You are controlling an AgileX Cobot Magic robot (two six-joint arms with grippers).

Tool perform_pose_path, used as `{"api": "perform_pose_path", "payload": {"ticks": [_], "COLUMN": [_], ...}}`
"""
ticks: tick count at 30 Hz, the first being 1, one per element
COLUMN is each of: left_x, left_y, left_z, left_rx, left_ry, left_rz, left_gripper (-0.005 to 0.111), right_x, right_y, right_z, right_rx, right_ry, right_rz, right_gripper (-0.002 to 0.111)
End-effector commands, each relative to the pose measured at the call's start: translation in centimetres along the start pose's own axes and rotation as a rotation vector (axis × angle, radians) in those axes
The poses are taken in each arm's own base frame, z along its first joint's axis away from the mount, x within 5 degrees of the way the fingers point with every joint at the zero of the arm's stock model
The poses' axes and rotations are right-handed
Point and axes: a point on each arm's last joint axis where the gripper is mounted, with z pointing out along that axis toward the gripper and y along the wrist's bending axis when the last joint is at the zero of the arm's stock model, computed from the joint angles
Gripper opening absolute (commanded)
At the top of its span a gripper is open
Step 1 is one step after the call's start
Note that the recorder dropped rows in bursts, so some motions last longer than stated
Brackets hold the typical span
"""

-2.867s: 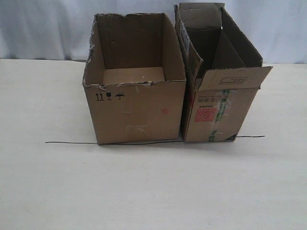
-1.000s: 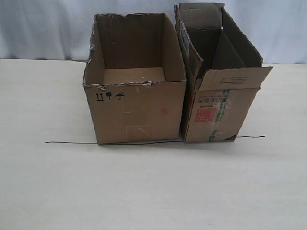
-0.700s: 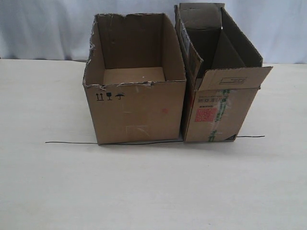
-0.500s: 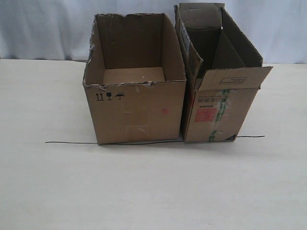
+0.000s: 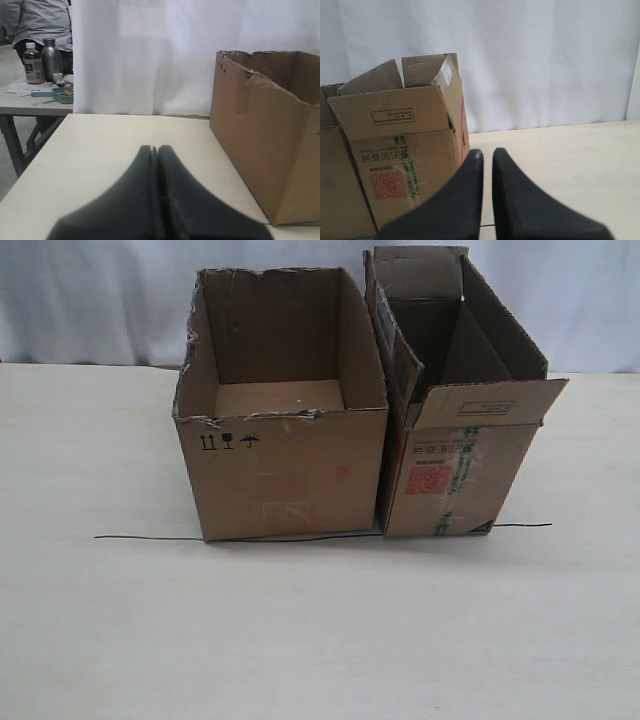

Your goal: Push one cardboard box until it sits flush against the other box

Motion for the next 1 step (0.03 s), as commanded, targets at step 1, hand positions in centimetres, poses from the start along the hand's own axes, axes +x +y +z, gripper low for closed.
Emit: {"api": "perform_pose_path", "payload": {"ticks": [1], "left_x": [-0.03], "left_y": [-0.04], "left_z": [-0.01], "left_rx": [0.007], "left_ry": [-0.012], "left_rz": [-0.007], "left_gripper": [0.0], "right_x": [0.15], "right_y": [0.0], "right_z": [-0.01], "right_rx": [-0.002], "right_ry": [0.002], "right_rz": [-0.002], "right_gripper": [0.005]}}
